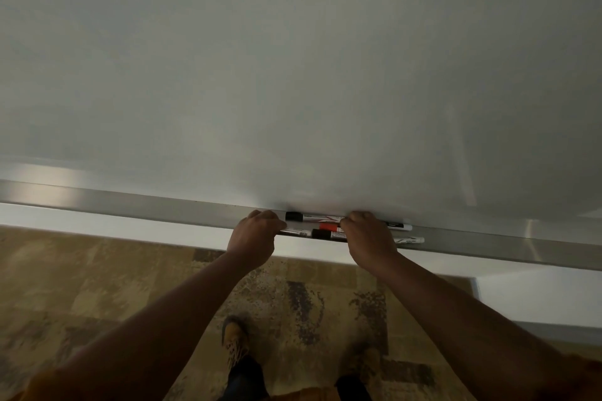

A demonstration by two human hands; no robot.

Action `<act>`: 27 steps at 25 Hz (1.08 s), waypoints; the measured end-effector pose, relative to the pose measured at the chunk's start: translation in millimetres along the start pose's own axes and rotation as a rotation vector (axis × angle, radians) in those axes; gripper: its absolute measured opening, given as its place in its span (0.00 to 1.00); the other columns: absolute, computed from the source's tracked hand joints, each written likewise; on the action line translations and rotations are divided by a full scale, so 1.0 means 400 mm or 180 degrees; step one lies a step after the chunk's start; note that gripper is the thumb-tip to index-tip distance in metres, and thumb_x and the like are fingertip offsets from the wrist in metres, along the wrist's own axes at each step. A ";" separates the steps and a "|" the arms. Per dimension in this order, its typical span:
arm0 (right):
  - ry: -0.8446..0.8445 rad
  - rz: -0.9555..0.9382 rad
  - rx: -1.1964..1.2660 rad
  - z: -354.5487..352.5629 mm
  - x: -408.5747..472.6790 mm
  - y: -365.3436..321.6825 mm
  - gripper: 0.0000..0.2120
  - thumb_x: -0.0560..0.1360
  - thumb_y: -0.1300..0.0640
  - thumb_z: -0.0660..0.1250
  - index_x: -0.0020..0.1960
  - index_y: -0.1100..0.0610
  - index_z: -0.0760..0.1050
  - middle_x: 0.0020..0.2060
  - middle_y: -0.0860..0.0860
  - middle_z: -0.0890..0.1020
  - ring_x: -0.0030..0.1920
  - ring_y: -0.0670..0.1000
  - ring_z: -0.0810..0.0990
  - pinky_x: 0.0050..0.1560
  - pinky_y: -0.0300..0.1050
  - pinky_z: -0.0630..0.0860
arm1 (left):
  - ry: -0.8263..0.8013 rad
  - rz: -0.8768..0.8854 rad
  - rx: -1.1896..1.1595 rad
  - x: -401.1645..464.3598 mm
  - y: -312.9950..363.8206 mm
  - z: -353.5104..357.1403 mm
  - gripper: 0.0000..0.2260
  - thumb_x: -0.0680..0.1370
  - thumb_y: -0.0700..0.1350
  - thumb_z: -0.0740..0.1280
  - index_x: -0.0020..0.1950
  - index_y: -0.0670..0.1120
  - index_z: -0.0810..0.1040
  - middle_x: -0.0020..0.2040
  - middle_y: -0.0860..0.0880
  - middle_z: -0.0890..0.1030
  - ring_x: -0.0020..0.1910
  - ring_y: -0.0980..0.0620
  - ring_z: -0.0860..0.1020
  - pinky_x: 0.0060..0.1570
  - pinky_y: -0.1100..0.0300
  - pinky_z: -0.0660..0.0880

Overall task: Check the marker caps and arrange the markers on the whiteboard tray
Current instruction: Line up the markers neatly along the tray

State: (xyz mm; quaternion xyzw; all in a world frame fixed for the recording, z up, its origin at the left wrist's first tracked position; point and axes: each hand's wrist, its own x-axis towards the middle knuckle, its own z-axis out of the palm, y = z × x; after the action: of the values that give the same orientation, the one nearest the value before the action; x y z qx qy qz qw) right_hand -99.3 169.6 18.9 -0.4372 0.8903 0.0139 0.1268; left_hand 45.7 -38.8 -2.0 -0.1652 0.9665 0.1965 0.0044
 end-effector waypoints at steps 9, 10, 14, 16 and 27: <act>-0.0063 0.0260 0.0191 -0.006 0.000 -0.021 0.17 0.74 0.68 0.61 0.61 0.57 0.68 0.55 0.56 0.77 0.50 0.60 0.78 0.36 0.49 0.69 | 0.0031 0.0042 -0.0007 -0.002 -0.001 0.005 0.15 0.77 0.34 0.65 0.57 0.50 0.83 0.53 0.51 0.83 0.52 0.48 0.78 0.47 0.52 0.78; -0.0058 0.0262 0.0222 -0.008 0.002 -0.020 0.17 0.74 0.69 0.61 0.61 0.57 0.68 0.55 0.56 0.77 0.50 0.59 0.78 0.38 0.49 0.70 | 0.0032 0.0039 -0.0016 -0.003 -0.001 0.006 0.15 0.77 0.34 0.65 0.57 0.50 0.83 0.54 0.50 0.83 0.52 0.48 0.78 0.47 0.52 0.78; -0.0114 0.0244 0.0195 -0.007 0.006 -0.019 0.14 0.74 0.69 0.60 0.57 0.58 0.73 0.55 0.55 0.76 0.56 0.58 0.74 0.44 0.51 0.73 | 0.0009 0.0046 -0.0004 -0.001 -0.008 0.013 0.16 0.77 0.34 0.65 0.58 0.50 0.83 0.54 0.50 0.83 0.52 0.47 0.77 0.48 0.51 0.78; -0.0055 0.0192 0.0187 -0.001 0.005 -0.020 0.11 0.74 0.69 0.60 0.53 0.59 0.74 0.53 0.55 0.75 0.55 0.59 0.74 0.40 0.49 0.71 | -0.0005 0.0042 0.0026 -0.001 -0.007 0.013 0.17 0.77 0.34 0.65 0.60 0.51 0.82 0.56 0.50 0.82 0.54 0.47 0.77 0.51 0.50 0.77; 0.0602 -0.0578 0.0168 -0.006 0.049 -0.135 0.08 0.67 0.65 0.72 0.42 0.54 0.80 0.33 0.50 0.82 0.40 0.57 0.75 0.36 0.47 0.69 | 0.0344 -0.0727 -0.0143 0.004 -0.042 -0.006 0.10 0.75 0.37 0.67 0.48 0.50 0.85 0.48 0.53 0.84 0.52 0.45 0.77 0.43 0.53 0.76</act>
State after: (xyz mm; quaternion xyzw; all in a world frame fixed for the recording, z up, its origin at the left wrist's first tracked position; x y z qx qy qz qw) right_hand -69.1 120.8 21.1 -0.5118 0.8551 -0.0623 0.0544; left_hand 49.7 -54.9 -6.4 -0.2846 0.9356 0.2071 -0.0290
